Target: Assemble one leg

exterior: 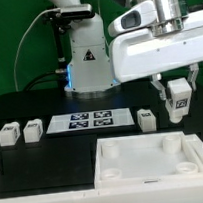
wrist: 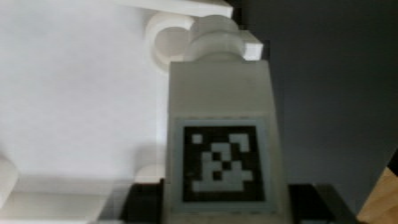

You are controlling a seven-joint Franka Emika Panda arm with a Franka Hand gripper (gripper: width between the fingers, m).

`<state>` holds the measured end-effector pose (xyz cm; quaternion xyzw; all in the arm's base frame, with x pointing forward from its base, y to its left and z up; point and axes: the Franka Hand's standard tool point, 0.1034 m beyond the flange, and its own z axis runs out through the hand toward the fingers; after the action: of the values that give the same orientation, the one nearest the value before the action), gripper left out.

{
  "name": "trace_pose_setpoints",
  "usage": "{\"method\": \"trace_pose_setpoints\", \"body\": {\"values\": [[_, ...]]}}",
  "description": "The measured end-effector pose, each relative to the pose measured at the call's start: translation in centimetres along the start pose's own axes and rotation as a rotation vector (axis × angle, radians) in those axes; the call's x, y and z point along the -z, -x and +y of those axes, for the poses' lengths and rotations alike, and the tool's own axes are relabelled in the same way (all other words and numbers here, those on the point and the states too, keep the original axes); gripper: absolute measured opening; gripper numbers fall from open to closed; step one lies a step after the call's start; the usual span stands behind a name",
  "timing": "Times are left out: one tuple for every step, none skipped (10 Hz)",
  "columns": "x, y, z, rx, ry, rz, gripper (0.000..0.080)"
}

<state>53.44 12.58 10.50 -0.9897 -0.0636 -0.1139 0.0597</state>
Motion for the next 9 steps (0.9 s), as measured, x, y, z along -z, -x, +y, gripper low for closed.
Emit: {"method": "trace_pose_setpoints", "body": {"values": [[-0.4, -0.9, 1.1, 0.032, 0.003, -0.009, 0.0294], [-0.6, -2.7, 1.8, 0.036, 0.003, 0.003, 0.0294], [-0.7, -4.2, 2.0, 0.043, 0.0, 0.017, 0.0294], [-0.6, -5.3, 2.0, 0.048, -0.003, 0.025, 0.0294], [-0.5, -6.3, 2.1, 0.05, -0.001, 0.054, 0.0294], [-0.7, -6.1, 2.2, 0.049, 0.006, 0.083, 0.0294], [-0.8, -5.9, 2.2, 0.049, 0.005, 0.075, 0.0294], [-0.4, -6.7, 2.7, 0.055, 0.026, 0.188, 0.0294], [-0.5, -6.5, 3.1, 0.059, 0.045, 0.268, 0.0294]]}}
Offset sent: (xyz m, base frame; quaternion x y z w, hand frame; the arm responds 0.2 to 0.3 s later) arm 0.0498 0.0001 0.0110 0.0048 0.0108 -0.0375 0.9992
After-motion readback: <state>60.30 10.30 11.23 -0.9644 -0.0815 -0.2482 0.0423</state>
